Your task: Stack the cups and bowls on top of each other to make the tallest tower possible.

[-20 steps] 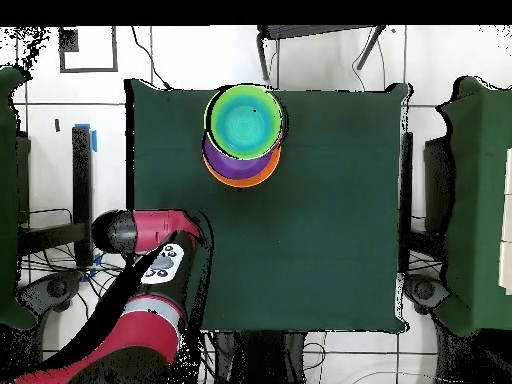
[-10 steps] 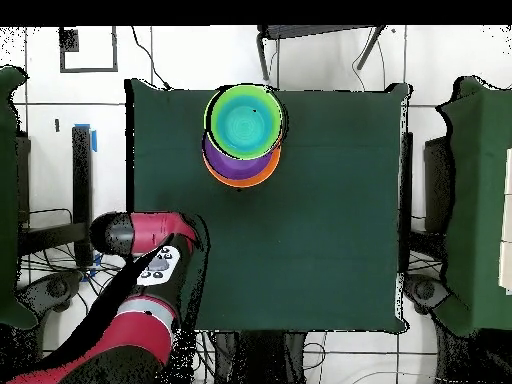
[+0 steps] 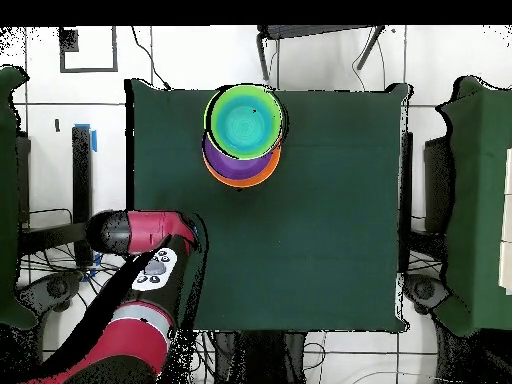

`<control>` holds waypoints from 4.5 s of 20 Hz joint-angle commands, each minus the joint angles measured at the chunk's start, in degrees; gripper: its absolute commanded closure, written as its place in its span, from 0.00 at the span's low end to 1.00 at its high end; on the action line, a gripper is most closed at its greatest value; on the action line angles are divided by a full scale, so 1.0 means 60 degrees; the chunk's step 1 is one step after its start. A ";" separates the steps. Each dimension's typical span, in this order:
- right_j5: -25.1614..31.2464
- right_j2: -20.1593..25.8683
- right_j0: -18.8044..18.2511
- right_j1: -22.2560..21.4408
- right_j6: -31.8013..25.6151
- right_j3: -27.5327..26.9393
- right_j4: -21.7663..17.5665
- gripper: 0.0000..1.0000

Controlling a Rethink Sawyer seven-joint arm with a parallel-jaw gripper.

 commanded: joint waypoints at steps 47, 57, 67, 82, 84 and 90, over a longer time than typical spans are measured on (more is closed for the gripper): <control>0.9557 -0.1877 -0.1277 -0.0560 0.0504 -0.7405 -0.1156 1.00; 0.9578 -0.1661 -0.2027 0.0472 -0.0555 -0.9309 -0.1400 1.00; 1.1029 -0.2250 -0.2976 0.1943 -0.1587 -1.2540 -0.0909 1.00; 1.0656 -0.2611 -0.3374 0.2319 -0.2413 -1.2573 -0.0942 1.00; 1.0616 -0.2552 -0.3376 0.2273 -0.2477 -1.2408 -0.0948 1.00; 1.0278 -0.2402 -0.3273 0.2044 -0.2612 -1.1891 -0.1112 1.00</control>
